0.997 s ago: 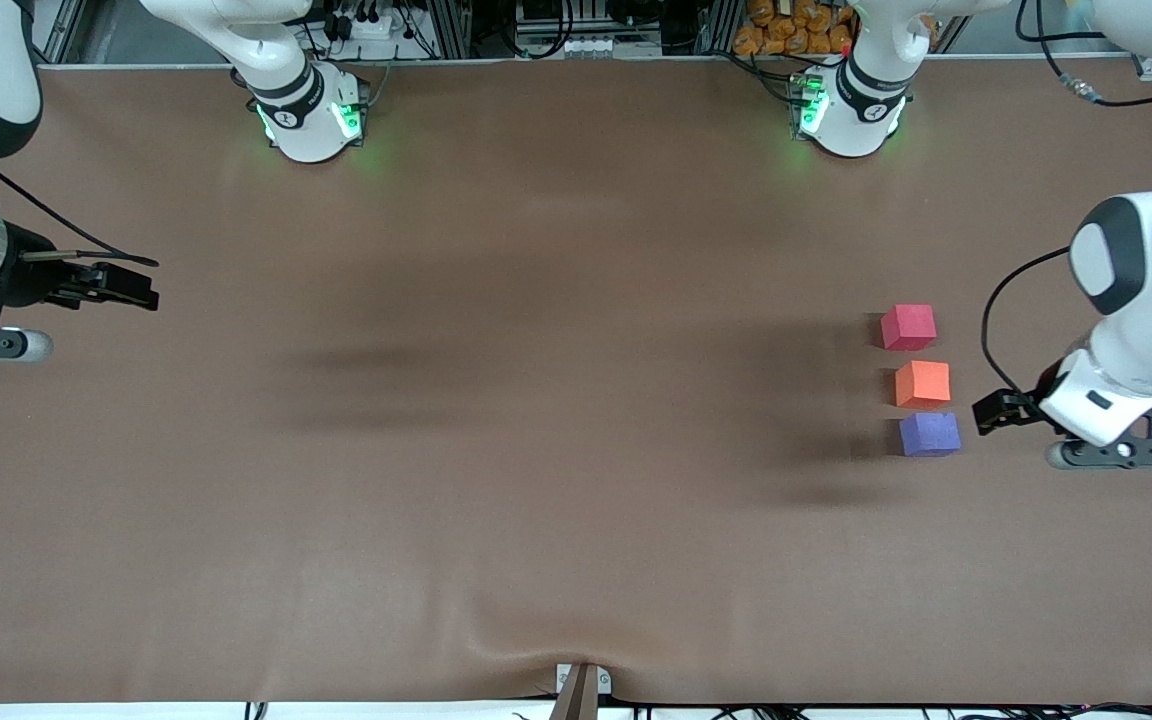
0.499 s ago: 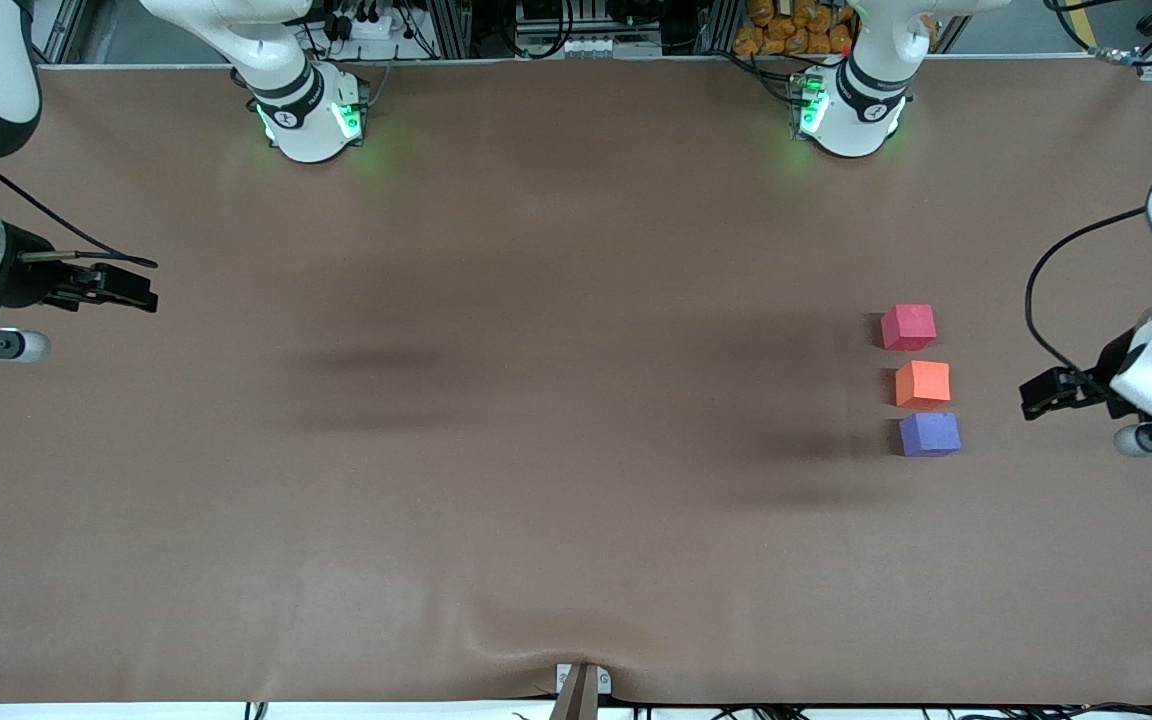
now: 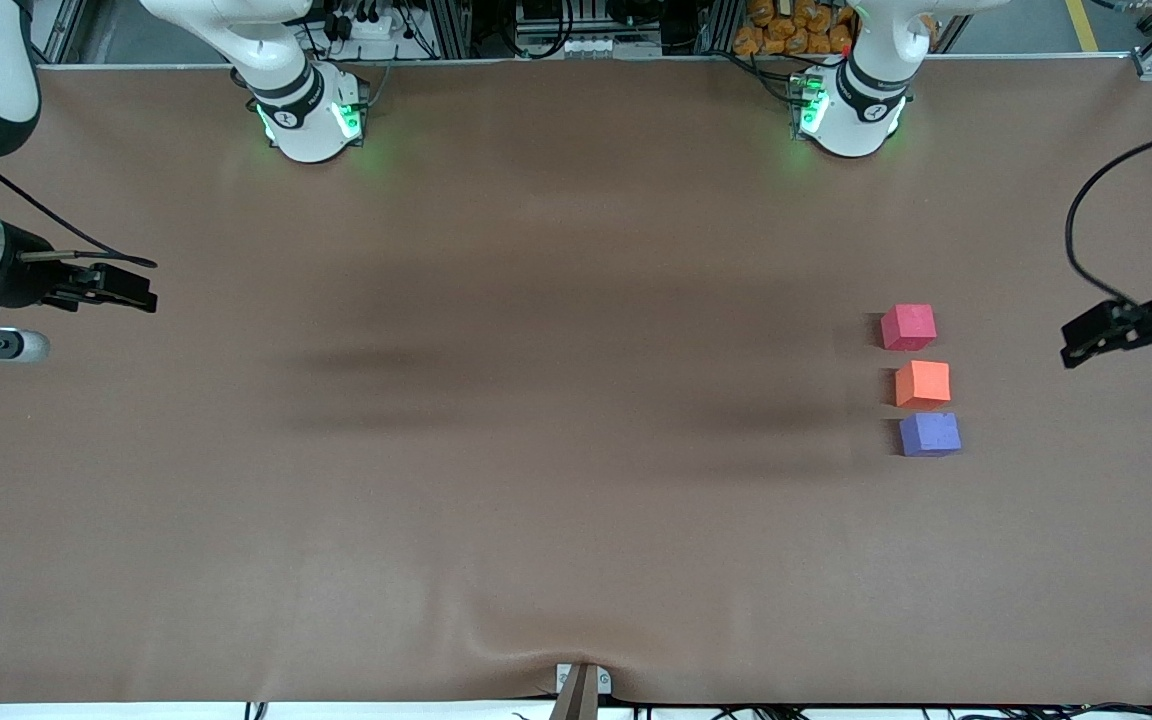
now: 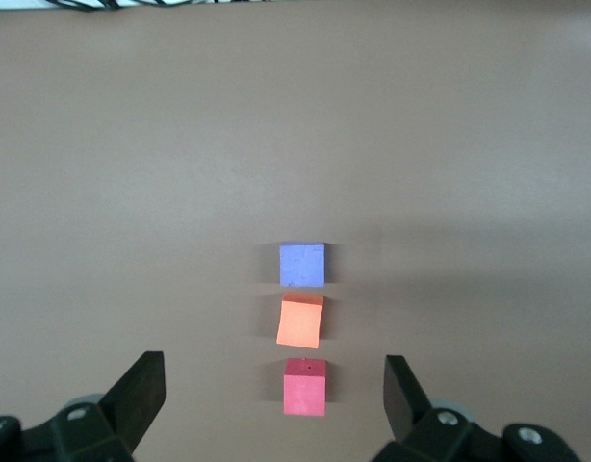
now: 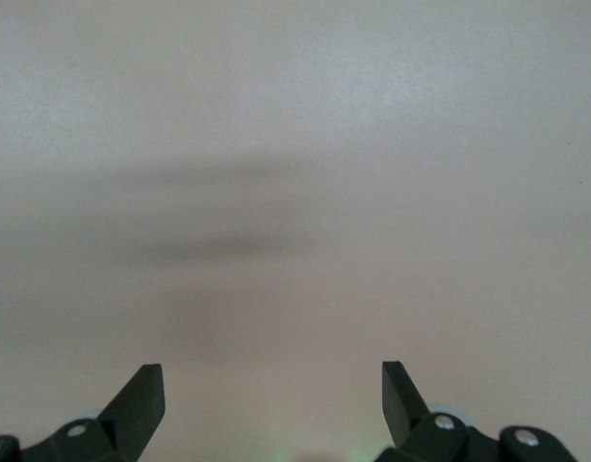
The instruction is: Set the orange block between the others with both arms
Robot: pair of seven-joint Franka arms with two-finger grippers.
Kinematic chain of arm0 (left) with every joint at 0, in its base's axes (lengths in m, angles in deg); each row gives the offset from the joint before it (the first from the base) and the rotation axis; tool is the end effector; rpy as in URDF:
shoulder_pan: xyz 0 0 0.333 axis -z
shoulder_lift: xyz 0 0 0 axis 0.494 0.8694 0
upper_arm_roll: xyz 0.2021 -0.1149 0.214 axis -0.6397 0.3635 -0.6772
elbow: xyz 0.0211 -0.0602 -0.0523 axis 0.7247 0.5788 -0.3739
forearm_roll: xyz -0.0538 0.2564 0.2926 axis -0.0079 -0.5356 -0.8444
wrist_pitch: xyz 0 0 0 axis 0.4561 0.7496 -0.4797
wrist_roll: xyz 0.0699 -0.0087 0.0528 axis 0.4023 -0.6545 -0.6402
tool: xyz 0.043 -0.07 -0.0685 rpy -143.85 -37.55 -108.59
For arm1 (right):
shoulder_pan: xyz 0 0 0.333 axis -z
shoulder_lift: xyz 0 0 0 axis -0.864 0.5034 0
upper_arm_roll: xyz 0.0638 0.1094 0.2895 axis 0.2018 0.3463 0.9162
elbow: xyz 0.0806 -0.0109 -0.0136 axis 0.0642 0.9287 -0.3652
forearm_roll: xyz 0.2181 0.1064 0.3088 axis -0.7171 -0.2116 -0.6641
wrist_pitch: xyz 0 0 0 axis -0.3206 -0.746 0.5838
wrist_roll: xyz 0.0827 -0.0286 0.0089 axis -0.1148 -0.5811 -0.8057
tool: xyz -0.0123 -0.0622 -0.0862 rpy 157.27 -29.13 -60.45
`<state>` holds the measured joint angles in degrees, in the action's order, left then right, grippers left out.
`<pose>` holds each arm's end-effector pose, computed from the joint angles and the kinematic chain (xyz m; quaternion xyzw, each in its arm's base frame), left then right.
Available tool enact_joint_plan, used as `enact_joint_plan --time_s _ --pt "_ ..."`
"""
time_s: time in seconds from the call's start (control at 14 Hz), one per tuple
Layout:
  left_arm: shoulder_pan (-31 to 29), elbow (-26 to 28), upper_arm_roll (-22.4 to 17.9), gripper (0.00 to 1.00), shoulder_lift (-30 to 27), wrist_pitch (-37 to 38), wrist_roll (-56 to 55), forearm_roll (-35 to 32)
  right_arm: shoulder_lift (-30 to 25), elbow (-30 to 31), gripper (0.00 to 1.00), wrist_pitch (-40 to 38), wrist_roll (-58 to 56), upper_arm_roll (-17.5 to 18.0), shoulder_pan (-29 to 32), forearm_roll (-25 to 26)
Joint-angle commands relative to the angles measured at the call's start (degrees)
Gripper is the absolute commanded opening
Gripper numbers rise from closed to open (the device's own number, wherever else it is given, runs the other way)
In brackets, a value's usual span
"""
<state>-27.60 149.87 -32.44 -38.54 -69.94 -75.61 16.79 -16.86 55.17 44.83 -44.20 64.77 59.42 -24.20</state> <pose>0.6146 0.0013 0.6104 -0.9982 0.0076 -0.0536 0.0246 0.5797 -0.0010 0.5581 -0.9965 0.0163 0.0797 0.0170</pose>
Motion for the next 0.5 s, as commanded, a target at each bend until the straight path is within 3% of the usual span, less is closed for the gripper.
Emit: enact_joint_plan --time_s 0.0,0.14,0.43 --pt "-1.1 -0.6 1.0 1.0 -3.4 5.0 1.0 1.3 -0.8 0.1 1.0 -0.3 -2.1 0.5 2.3 -1.0" --pt "-1.2 -0.3 1.7 1.0 -6.6 7.1 1.0 2.1 -1.8 0.6 1.0 -0.9 -3.0 0.5 2.6 -1.0" --pt "-1.2 0.1 1.5 1.0 -7.9 10.0 1.0 2.2 -6.5 6.6 1.0 0.1 -3.7 0.5 3.0 -1.0"
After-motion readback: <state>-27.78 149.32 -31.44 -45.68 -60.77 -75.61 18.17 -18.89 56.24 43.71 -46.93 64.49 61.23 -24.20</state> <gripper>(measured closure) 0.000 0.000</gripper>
